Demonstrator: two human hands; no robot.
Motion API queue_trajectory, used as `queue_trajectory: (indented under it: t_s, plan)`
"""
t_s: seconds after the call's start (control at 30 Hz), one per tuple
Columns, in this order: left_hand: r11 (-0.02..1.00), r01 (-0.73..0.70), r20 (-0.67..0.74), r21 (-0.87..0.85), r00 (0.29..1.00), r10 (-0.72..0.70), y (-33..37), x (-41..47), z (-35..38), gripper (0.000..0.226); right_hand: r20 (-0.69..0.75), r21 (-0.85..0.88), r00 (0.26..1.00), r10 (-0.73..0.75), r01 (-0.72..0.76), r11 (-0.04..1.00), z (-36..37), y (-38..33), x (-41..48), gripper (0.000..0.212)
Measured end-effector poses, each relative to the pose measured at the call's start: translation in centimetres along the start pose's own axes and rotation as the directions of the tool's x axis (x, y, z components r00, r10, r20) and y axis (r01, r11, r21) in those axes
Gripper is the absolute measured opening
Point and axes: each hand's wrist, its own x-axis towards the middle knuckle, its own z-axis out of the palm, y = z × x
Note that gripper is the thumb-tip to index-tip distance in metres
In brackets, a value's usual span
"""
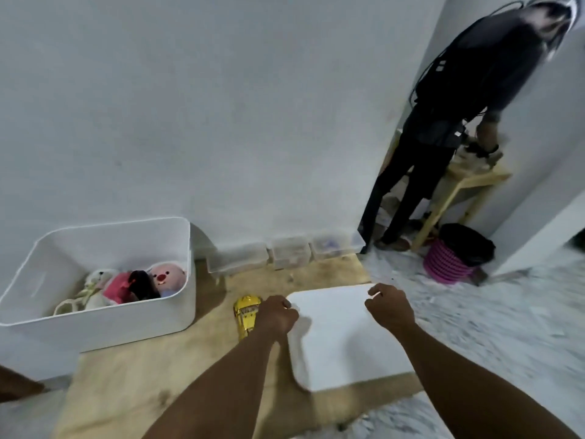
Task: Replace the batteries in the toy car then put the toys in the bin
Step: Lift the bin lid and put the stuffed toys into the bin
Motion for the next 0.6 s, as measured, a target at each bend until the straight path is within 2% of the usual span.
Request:
queue_trajectory:
  t_s: [0.07,0.17,0.33,0.43,0.6]
  plan:
    - [0.994,0.104,0.072,0.029,0.992,-0.106,-0.2,1.1,2.6,0.043,0.007,-0.025,1.0,0.024,-0.024,0.999,-0.3,3.2,1.7,0.014]
    - [0.973,0.219,0.157,0.076,0.961,-0.229,0.1,2.1,5.2,0.061,0.028,-0.032,0.996,0.081,-0.08,0.996,-0.4,6.4,4.2,0.031]
    - [0.911,0.271,0.056,0.31,0.952,-0.302,0.3,3.4,7.2,0.084,0.107,-0.073,0.987,0.116,-0.109,0.991,0.4,9.0,7.0,0.053]
    - [0.876,0.326,-0.008,0.357,0.938,-0.346,0.1,3.8,7.6,0.085,0.14,-0.109,0.98,0.143,-0.129,0.986,1.0,9.5,7.9,0.062]
    - [0.879,0.348,-0.05,0.326,0.935,-0.351,-0.2,4.5,7.9,0.074,0.198,-0.089,0.963,0.182,-0.167,0.982,2.1,9.8,8.5,0.068]
